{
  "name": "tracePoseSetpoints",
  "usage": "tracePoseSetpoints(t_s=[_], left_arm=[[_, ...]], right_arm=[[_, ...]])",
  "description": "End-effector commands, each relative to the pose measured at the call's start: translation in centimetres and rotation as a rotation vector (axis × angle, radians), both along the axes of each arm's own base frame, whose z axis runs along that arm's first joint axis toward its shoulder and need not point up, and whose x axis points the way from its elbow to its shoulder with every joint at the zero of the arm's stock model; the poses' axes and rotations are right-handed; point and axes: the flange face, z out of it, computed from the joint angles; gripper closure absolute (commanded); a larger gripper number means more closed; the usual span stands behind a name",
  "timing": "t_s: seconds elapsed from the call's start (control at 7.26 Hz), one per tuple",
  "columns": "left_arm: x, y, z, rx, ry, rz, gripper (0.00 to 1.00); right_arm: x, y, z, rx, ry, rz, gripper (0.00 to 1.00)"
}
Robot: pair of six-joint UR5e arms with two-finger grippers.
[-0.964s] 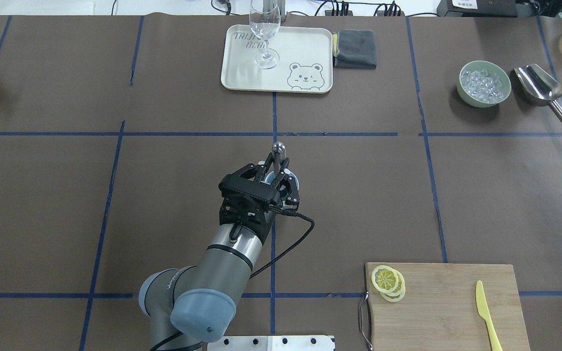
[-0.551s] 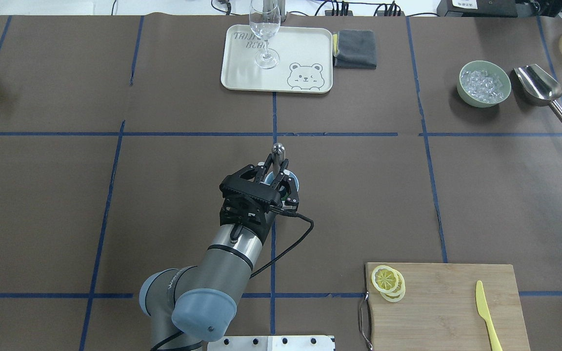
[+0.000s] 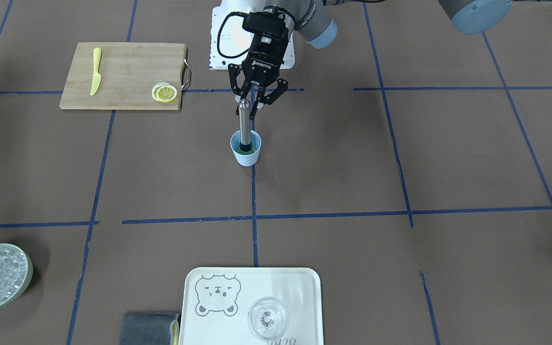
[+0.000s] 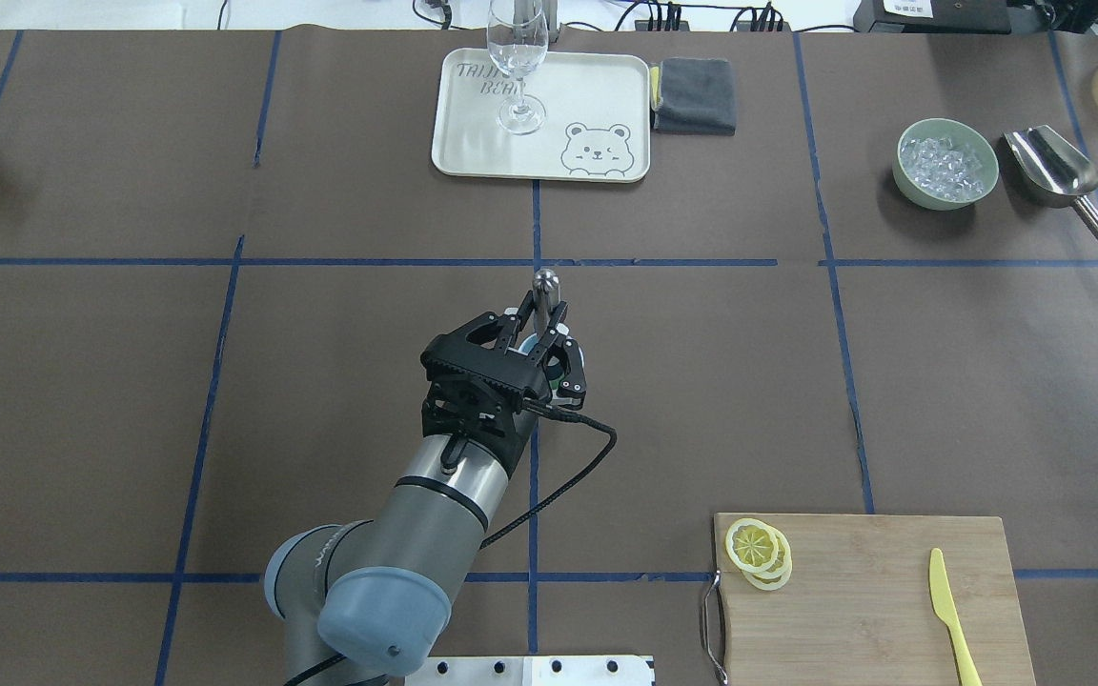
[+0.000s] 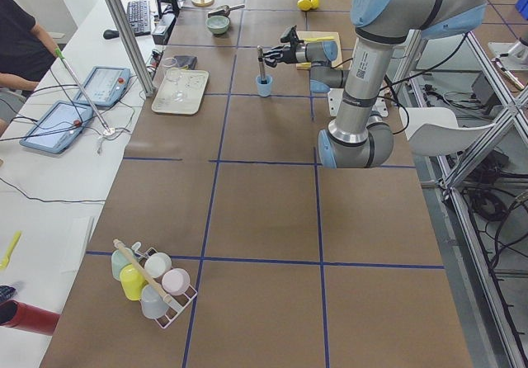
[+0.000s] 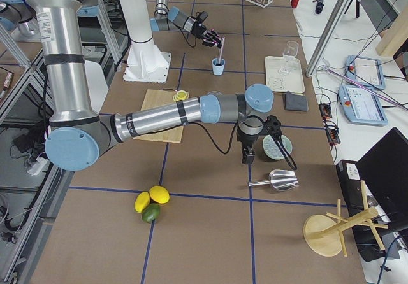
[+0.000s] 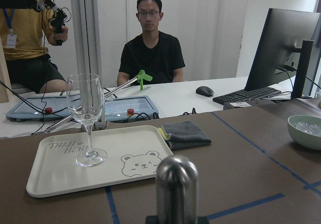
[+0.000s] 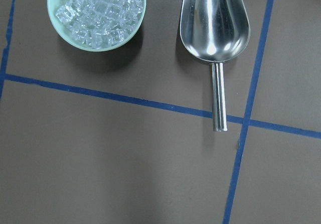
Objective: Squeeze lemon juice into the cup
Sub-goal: 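Press the muddler down into the cup onto the lemon slice with the left gripper, then lift the muddler out of the cup and carry it back toward its spot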
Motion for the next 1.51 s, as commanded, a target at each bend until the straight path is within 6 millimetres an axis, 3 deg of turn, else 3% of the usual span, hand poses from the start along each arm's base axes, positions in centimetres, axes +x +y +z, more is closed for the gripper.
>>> tracePoseSetpoints(t_s=[0.0,0.28,0.55,0.96,1.38], left_arm=[[-2.8,0.4,-1.5,0.084,0.037,-0.011,1.00],[-5.6,0.2,-3.5,0.143,0.098,0.065,1.00],[-8.6,-1.2,-1.1,0.166,0.075,0.111,1.00],[-13.2,-3.3,-0.3,0.207,0.084,0.184,1.00],[-14.6,-4.6,4.0,0.143,-0.066,0.193,1.00]], right_arm=[[0.0,0.1,-0.1,0.001,-0.004,0.001,0.00],[0.0,0.0,-0.5,0.004,-0.017,0.001,0.00],[-0.1,-0.2,-0.9,0.011,-0.017,0.000,0.00],[-0.2,-0.6,-1.4,0.021,-0.019,0.000,0.00],[-0.2,-0.7,-1.8,0.027,-0.020,0.002,0.00]])
